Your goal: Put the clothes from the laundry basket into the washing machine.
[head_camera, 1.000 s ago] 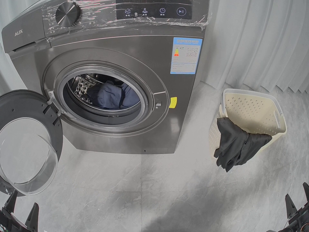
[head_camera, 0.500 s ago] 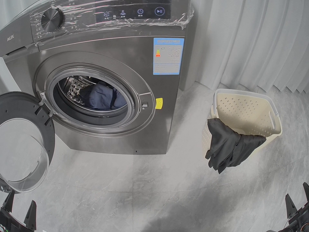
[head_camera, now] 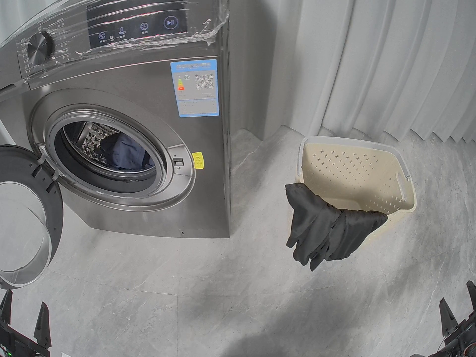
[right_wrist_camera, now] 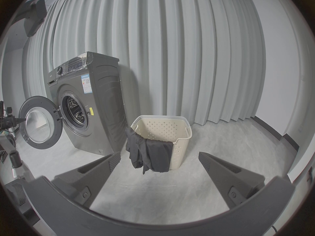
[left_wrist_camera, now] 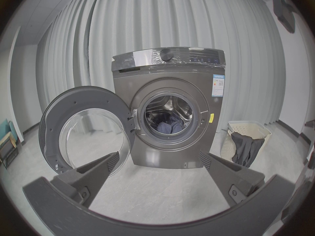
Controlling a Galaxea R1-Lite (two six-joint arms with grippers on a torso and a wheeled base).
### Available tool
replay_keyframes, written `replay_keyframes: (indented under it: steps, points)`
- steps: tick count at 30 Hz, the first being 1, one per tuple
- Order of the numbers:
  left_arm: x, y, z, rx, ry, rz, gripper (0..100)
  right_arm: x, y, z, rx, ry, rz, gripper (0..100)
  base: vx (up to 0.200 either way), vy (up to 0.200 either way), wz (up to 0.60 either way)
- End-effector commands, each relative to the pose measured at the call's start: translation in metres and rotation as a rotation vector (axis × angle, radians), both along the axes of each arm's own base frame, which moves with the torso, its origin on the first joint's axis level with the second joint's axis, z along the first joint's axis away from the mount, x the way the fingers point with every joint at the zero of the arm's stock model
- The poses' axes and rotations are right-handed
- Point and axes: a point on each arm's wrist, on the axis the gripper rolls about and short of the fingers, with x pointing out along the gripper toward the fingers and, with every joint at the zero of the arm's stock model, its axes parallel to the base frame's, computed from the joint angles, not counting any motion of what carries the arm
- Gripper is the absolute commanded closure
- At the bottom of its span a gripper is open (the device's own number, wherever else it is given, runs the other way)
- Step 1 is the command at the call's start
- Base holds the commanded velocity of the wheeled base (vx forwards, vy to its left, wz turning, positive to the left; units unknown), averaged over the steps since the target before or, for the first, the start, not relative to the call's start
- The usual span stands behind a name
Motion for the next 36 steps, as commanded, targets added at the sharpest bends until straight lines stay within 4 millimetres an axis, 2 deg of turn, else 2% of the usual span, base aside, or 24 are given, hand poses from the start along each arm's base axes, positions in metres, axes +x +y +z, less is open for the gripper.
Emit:
replay_keyframes:
  steps: [1,6,12,15,36]
  points:
    - [0.0012,0.0001,-0.0053,0.022,0.020,0.011,0,0.0005,0.0000,-0.0046,0.000,0.007,0.001,0,0.000,-0.200,0.00]
    - [0.0016,-0.0030,-0.0113,-0.055,0.075,-0.139,0,0.0005,0.0000,-0.0046,-0.001,0.007,0.001,0,0.000,-0.080,0.00]
    - [0.0015,-0.0028,-0.0109,-0.035,0.070,-0.132,0,0.0005,0.0000,-0.0046,0.000,0.007,0.001,0,-0.200,0.000,0.00]
    - [0.0015,-0.0028,-0.0109,-0.031,0.070,-0.131,0,0.0005,0.0000,-0.0046,0.000,0.007,0.001,0,0.000,0.000,0.00]
    - [0.0015,-0.0028,-0.0109,-0.025,0.070,-0.129,0,0.0005,0.0001,-0.0046,-0.001,0.007,0.001,0,0.000,-0.200,0.00]
